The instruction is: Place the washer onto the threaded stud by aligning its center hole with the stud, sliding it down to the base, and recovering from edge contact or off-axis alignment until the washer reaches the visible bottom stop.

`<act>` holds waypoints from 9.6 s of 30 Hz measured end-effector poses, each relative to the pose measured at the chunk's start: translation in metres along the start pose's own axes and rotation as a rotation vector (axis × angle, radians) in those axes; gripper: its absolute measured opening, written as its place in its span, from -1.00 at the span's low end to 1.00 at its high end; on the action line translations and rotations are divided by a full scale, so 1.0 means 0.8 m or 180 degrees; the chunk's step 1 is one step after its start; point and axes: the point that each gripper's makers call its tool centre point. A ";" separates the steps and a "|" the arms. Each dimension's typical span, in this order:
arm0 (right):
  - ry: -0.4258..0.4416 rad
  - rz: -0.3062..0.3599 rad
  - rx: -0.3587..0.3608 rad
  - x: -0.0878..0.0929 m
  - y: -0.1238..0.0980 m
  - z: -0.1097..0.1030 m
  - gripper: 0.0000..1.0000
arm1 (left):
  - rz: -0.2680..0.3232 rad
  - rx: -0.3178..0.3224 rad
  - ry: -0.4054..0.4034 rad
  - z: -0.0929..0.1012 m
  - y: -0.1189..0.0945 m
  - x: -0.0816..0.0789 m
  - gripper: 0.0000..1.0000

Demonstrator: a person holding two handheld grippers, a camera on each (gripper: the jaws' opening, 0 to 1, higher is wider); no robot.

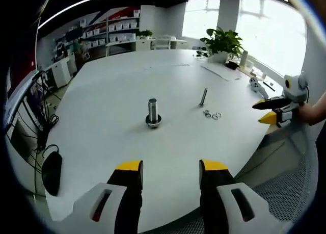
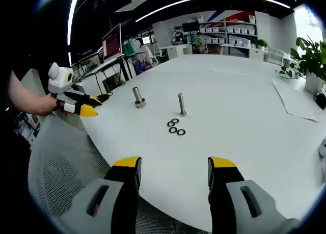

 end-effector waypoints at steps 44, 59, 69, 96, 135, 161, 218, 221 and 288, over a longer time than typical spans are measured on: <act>-0.0029 -0.0062 -0.0078 0.005 0.004 -0.007 0.08 | 0.0289 -0.0143 -0.0046 -0.006 -0.002 0.002 -0.21; -0.0048 -0.0090 -0.0031 0.007 0.004 -0.005 0.08 | 0.0287 -0.0165 -0.0070 -0.008 -0.002 0.002 -0.23; -0.0082 -0.0164 0.0073 0.013 0.004 0.000 0.06 | 0.0377 -0.0135 -0.0076 -0.008 -0.004 -0.002 -0.24; -0.0166 -0.0401 0.0346 0.027 0.003 0.017 0.16 | 0.0373 0.0154 0.0008 0.013 -0.001 0.000 -0.19; -0.0314 -0.0520 0.0325 0.025 0.005 0.015 0.20 | 0.0292 0.0272 0.0006 0.021 0.003 0.006 -0.15; -0.0549 -0.0706 0.0246 -0.019 0.056 0.021 0.16 | 0.0316 0.0261 -0.0051 0.019 0.003 0.004 -0.14; -0.1629 -0.2100 -0.0507 -0.012 0.142 0.023 -0.68 | 0.0258 0.0240 -0.0083 0.017 0.005 0.009 -0.16; -0.1970 -0.2243 -0.0573 -0.011 0.143 0.020 -0.68 | 0.0253 0.0234 -0.0082 0.016 0.005 0.010 -0.16; -0.2721 -0.2409 -0.1086 -0.008 0.141 0.012 -0.64 | 0.0267 0.0198 -0.0134 0.012 0.005 0.009 -0.19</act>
Point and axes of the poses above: the point that each gripper's makers call its tool centre point, and the gripper's own axes: y roughly forward along the fingers, z roughly to its right, x roughly out of its underside, and after that the axes turned 1 degree about y, right-handed
